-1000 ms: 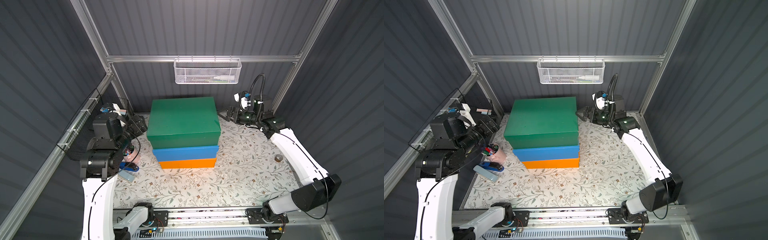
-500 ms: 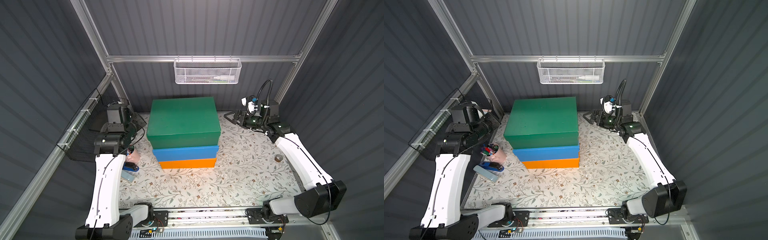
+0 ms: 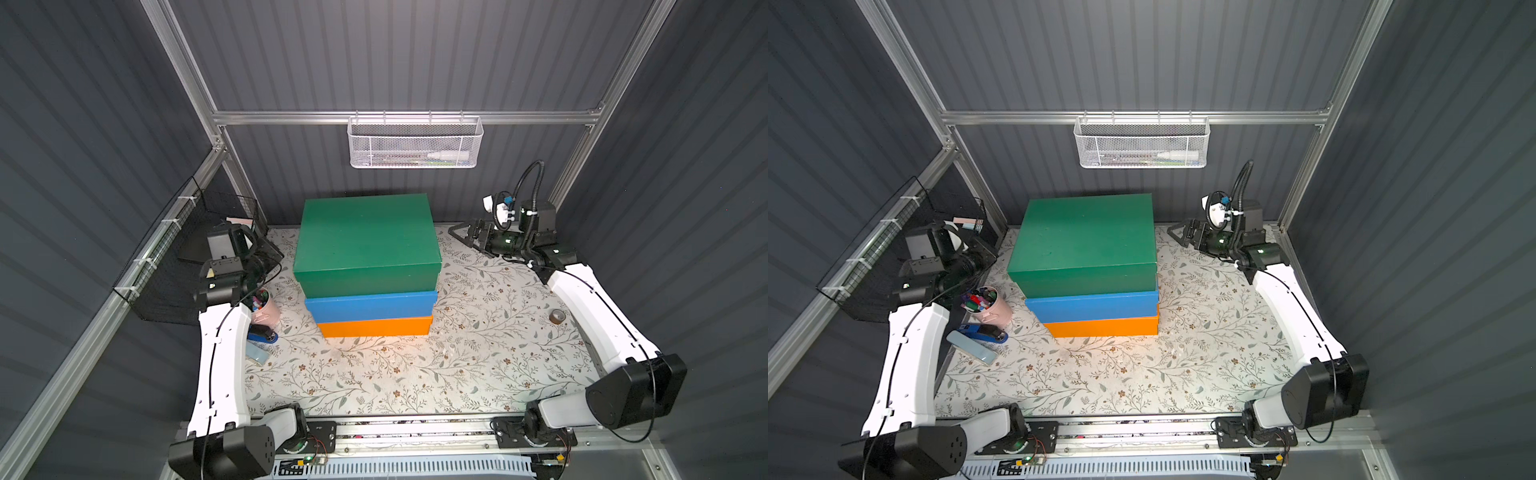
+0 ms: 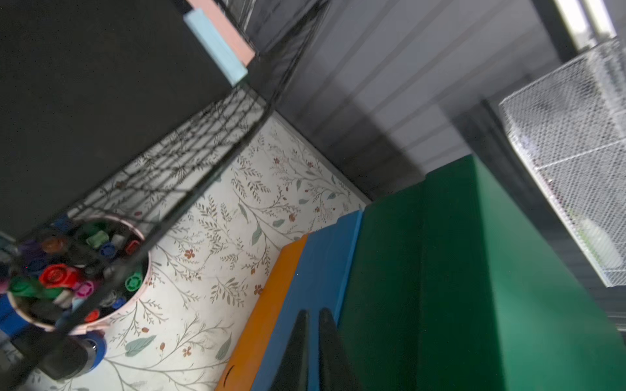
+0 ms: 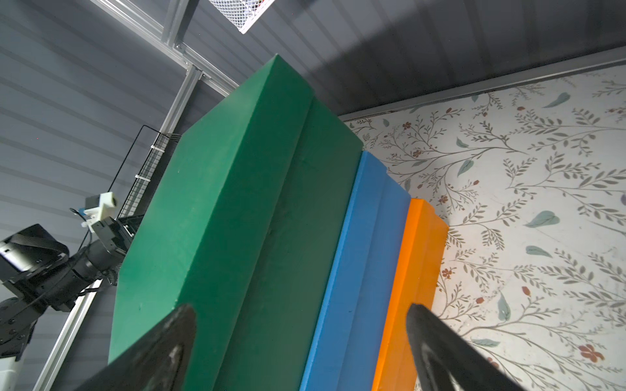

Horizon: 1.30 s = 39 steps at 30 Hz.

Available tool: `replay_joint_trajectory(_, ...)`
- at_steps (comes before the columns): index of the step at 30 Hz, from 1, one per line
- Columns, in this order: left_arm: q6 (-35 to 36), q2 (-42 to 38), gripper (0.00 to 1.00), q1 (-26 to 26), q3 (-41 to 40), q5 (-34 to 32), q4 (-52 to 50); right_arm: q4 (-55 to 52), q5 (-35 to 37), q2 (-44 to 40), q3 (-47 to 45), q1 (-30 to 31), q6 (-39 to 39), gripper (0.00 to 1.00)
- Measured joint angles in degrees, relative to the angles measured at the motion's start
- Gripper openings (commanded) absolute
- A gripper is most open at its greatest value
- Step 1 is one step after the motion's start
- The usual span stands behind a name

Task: Stack the shoeboxes
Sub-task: Move the shoeboxes to the center of the board.

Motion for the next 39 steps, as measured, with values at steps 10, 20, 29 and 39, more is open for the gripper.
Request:
replay_joint_trajectory(10, 2.12, -0.28, 0.12, 0.04, -9.11, 0.35, 5.27, 0.28, 0.00, 0.07, -3.13, -0.98, 0.07, 0.99)
replay_joint_trajectory(20, 5.57, 2.36, 0.11, -0.61, -17.40, 3.45, 14.47, -0.07, -0.22, 3.04, -7.54, -2.64, 1.53, 0.99)
replay_joint_trajectory(29, 3.82, 8.24, 0.12, 1.20, -20.70, 1.73, 14.47, -1.22, -1.66, 7.19, -7.91, -3.45, 1.51, 0.99)
replay_joint_trajectory(39, 3.91, 13.84, 0.10, 1.20, -22.60, 0.92, 19.10, -1.40, -4.28, 11.23, -9.44, -3.67, 0.48, 0.99)
